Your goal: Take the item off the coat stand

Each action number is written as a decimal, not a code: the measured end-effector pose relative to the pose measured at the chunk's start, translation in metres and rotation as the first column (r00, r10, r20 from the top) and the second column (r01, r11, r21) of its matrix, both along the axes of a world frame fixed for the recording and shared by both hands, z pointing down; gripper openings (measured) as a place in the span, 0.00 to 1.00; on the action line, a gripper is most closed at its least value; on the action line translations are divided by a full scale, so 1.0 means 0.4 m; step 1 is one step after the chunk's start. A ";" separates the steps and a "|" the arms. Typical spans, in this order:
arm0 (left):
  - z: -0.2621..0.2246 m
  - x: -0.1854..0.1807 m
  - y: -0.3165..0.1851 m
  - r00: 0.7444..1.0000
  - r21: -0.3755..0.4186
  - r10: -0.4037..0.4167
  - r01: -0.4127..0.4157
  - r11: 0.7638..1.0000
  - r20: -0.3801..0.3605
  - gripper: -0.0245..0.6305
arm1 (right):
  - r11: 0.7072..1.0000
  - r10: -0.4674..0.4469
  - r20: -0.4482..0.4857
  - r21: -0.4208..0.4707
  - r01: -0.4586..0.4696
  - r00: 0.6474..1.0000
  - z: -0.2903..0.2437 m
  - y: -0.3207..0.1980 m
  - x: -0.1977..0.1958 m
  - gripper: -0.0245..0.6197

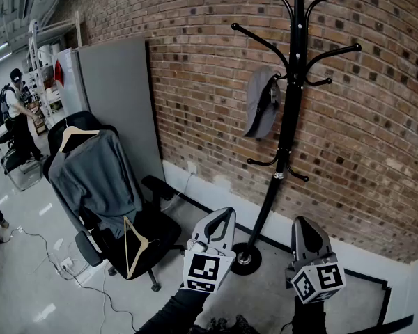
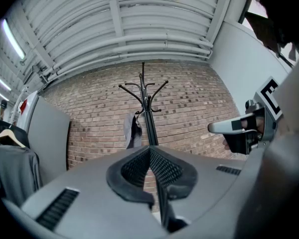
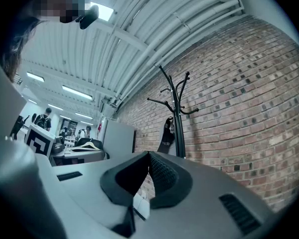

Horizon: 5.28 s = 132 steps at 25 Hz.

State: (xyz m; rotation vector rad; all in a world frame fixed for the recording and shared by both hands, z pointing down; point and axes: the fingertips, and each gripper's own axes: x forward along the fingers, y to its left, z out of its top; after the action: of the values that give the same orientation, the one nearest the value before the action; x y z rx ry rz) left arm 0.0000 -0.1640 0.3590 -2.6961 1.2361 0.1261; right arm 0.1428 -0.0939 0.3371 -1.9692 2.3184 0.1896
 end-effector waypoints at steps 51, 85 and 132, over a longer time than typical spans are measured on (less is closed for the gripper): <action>0.027 0.212 -0.365 0.999 -0.007 -0.037 0.037 0.999 0.038 0.05 | 0.999 -0.048 0.036 -0.010 0.048 0.998 0.022 -0.367 0.195 0.05; 0.077 0.384 -0.895 0.989 -0.095 0.081 -0.070 0.993 0.120 0.52 | 0.992 0.113 0.025 -0.062 -0.111 0.993 0.063 -0.498 0.231 0.05; -0.230 0.126 -1.048 0.963 -0.009 -0.256 0.256 0.967 -0.084 0.10 | 0.995 0.080 0.021 -0.061 -0.079 0.997 0.059 -0.446 0.241 0.05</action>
State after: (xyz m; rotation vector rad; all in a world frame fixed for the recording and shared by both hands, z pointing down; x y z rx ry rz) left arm 0.0505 -0.5834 0.2670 -2.5233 1.5947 0.2080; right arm 0.2392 -0.2724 0.3608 -2.0821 2.2591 0.1029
